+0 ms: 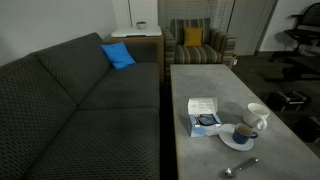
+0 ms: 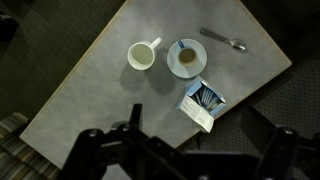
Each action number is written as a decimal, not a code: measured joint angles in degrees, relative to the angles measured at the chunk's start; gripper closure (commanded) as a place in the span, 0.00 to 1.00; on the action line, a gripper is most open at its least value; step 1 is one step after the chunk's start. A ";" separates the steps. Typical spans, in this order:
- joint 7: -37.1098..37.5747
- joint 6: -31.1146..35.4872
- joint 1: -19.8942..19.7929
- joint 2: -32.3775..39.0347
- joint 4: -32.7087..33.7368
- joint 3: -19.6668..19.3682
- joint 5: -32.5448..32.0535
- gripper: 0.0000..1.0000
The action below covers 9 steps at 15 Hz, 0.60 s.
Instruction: Remove the blue mug from the white plate and place it on the table
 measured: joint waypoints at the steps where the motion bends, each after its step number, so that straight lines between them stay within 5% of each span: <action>1: -1.26 0.02 0.11 0.03 -0.02 0.10 -0.23 0.00; 4: -2.74 0.14 0.31 0.90 -0.02 0.30 -2.83 0.00; 9: -3.41 9.61 0.41 7.96 0.36 0.30 -17.82 0.00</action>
